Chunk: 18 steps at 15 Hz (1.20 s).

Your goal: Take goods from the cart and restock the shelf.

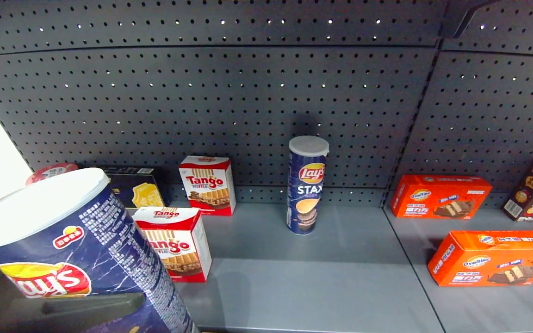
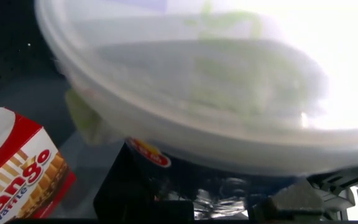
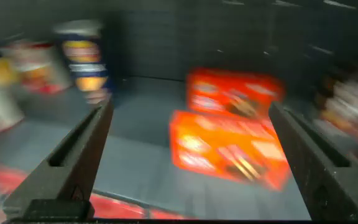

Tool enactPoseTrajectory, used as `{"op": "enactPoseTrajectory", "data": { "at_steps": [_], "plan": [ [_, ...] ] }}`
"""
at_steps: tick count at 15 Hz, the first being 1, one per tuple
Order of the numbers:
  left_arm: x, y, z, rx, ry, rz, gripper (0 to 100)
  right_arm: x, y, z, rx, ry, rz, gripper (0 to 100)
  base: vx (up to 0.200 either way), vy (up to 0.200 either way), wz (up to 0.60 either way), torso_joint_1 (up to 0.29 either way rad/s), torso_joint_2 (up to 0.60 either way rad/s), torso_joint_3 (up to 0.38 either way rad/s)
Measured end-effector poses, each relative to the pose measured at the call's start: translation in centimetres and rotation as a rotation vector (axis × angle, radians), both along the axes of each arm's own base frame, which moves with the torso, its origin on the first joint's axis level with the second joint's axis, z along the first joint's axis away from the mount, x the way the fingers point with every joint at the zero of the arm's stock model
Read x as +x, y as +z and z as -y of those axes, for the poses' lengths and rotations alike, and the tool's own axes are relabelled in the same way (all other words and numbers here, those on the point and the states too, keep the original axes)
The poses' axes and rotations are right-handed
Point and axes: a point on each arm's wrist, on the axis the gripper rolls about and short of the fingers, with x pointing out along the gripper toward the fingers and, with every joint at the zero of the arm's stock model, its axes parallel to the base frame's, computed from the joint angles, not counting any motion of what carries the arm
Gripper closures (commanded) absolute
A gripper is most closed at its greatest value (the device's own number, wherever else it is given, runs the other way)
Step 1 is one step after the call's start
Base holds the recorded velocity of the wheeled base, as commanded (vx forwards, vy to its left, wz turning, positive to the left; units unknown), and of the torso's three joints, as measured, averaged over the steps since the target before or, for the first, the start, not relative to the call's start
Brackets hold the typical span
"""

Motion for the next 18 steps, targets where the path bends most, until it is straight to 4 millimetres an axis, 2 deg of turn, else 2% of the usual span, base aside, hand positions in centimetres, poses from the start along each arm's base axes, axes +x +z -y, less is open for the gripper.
{"op": "enactPoseTrajectory", "data": {
  "at_steps": [2, 6, 9, 16, 18],
  "plan": [
    [0.0, -0.1, 0.2, 0.001, -0.011, -0.003, 100, 3.4, 2.1, -1.5, -0.043, 0.164, -0.059, 0, 0.0, 0.0, 0.0, 0.0, 0.0, 0.0],
    [0.5, -0.4, 1.3, 0.037, 0.001, -0.01, 100, 8.7, 3.7, -5.2, -0.105, 0.312, -0.087, 0, 0.0, 0.0, 0.0, 0.0, 0.0, 0.0],
    [1.2, -0.1, 2.0, 0.056, 0.057, 0.032, 100, 11.2, 4.0, -7.9, -0.127, 0.415, -0.132, 0, 0.0, 0.0, 0.0, 0.0, 0.0, 0.0],
    [1.5, 0.0, 3.0, 0.077, 0.075, 0.042, 100, 16.5, 3.6, -11.4, -0.16, 0.456, -0.201, 0, 0.0, 0.0, 0.0, 0.0, 0.0, 0.0],
    [1.4, -0.1, 3.1, 0.077, 0.063, 0.041, 100, 18.4, 4.0, -12.4, -0.131, 0.559, -0.098, 0, 0.0, 0.0, 0.0, 0.0, 0.0, 0.0]
  ]
}}
